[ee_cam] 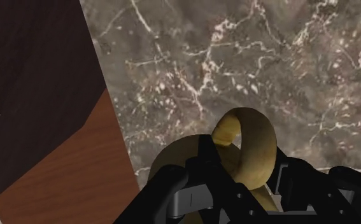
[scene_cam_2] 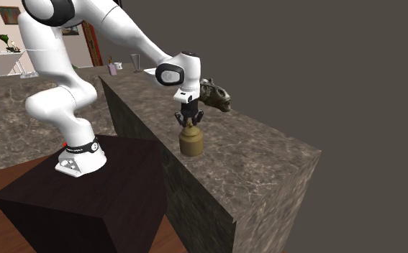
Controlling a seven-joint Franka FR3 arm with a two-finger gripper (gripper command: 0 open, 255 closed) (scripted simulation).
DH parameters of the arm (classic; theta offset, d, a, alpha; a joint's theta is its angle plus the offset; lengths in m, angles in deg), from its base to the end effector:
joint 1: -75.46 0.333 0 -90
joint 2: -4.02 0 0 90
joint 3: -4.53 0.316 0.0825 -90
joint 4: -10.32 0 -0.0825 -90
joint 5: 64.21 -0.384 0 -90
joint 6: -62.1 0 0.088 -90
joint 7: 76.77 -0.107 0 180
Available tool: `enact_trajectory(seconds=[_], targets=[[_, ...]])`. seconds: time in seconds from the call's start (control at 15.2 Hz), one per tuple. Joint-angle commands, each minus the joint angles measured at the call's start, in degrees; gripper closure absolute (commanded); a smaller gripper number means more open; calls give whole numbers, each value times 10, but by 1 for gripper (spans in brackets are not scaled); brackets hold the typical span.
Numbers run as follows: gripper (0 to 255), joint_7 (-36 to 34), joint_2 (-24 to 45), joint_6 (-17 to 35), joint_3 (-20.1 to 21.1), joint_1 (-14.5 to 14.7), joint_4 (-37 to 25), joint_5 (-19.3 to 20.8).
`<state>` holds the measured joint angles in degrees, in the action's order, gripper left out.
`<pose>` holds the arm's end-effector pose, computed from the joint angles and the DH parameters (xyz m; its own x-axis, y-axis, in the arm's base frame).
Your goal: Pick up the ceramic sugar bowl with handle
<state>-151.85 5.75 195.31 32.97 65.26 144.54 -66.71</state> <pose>0.4757 0.1577 0.3185 0.5197 -0.8526 -0.0549 -0.8525 -0.5217 0.0320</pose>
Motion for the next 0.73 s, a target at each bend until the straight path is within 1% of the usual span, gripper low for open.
enact_trajectory(seconds=[0.0,0.53,0.66], targets=[[255,6,-12,-16,0,-1,-6,-7],[255,20,-54,-80,-3,-2,-32,-28],[255,20,-55,-81,-3,-2,-32,-28]])
